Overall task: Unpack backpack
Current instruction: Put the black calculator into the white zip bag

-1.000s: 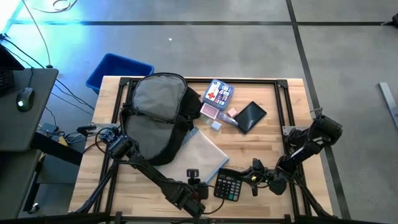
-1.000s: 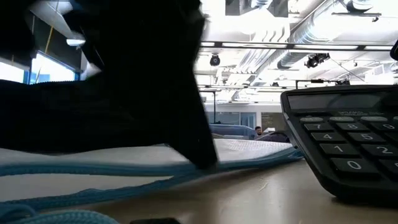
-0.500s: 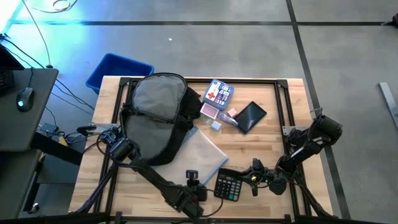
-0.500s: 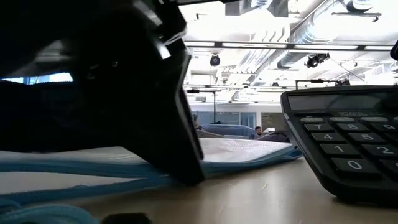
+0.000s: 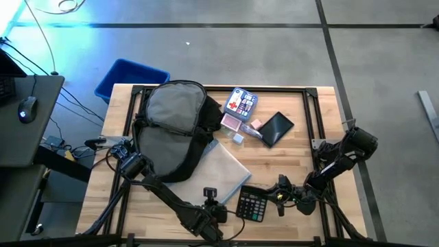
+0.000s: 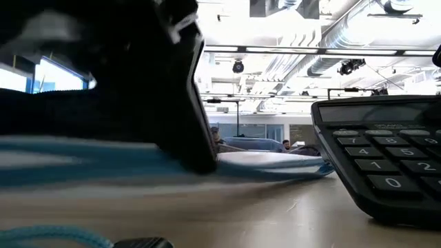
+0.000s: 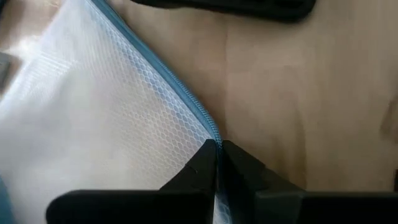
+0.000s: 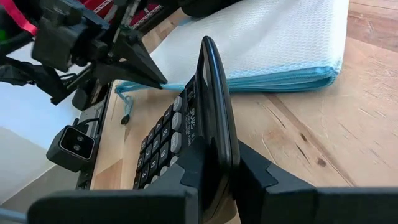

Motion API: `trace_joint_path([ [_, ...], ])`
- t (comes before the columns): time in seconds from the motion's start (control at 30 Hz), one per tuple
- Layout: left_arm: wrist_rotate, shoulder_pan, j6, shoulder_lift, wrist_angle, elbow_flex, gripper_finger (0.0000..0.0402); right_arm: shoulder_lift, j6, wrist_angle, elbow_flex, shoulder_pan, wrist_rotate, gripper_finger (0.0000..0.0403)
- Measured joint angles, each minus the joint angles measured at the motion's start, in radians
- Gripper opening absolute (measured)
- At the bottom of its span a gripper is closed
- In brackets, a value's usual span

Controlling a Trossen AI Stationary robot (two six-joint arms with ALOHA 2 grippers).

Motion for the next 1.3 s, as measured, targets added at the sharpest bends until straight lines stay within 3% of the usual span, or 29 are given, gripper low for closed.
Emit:
trace_joint_path([
  [0.27, 0.082, 0.012, -0.028, -0.002, -0.043, 0.002, 0.0051, 0.000, 0.000, 0.000, 0.000, 0.000, 0.000, 0.0034],
  [0.57, 0.096, 0.012, -0.064, -0.002, -0.121, -0.005, 0.0121, 0.000, -0.001, -0.001, 0.000, 0.000, 0.000, 0.0034],
  [1.3, 0.261, 0.020, -0.210, -0.002, -0.394, 0.050, 0.0126, 0.002, -0.001, -0.003, 0.000, 0.000, 0.000, 0.0034],
])
